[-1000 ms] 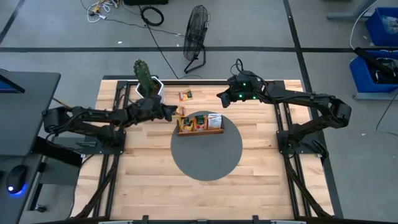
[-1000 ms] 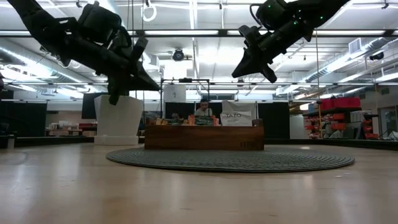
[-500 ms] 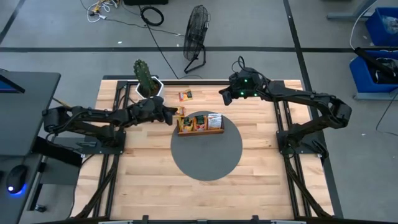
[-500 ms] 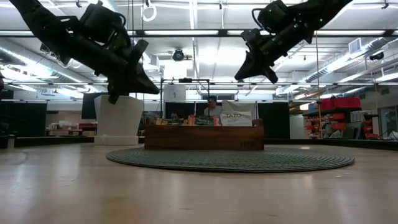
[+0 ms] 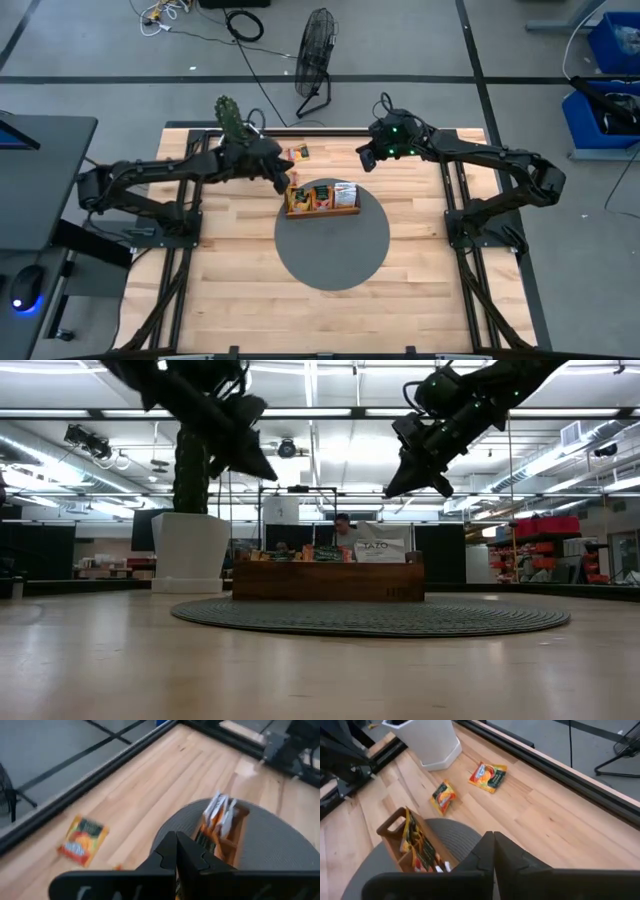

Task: Pick & Place Tea
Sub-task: Put the orange tea bag into the left section of the wooden organizer

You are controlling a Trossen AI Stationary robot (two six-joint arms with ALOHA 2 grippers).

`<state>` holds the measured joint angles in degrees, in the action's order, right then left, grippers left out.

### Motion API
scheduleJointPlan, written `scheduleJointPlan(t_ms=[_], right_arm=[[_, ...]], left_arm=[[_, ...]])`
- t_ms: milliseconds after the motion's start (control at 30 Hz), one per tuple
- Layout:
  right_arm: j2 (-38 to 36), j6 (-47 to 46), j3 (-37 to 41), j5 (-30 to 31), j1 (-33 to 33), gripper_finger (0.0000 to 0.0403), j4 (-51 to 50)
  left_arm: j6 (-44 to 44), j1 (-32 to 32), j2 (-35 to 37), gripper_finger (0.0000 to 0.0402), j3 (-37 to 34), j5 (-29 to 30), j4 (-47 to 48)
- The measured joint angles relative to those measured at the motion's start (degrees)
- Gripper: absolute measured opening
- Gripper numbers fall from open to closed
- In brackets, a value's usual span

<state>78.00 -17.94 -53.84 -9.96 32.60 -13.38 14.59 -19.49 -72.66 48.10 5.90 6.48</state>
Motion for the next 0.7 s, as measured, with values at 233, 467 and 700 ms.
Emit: scheduleJointPlan(t_ms=[233, 467, 700], right_arm=[[0.00, 2.77, 0.00, 0.06, 0.80, 0.0006, -2.94], [-0.51, 4.69, 0.02, 0.05, 2.02, 0.0003, -8.79], [-1.09, 5.08, 0.02, 0.02, 2.25, 0.0004, -13.54]], left_arm=[[-10.42, 0.58, -6.64, 0.0001, 12.87, -0.17, 12.39], [-16.42, -0.36, -15.65, 0.0001, 25.04, -0.39, 22.39], [-19.91, -4.43, -23.63, 0.0002, 34.37, -8.76, 28.58]])
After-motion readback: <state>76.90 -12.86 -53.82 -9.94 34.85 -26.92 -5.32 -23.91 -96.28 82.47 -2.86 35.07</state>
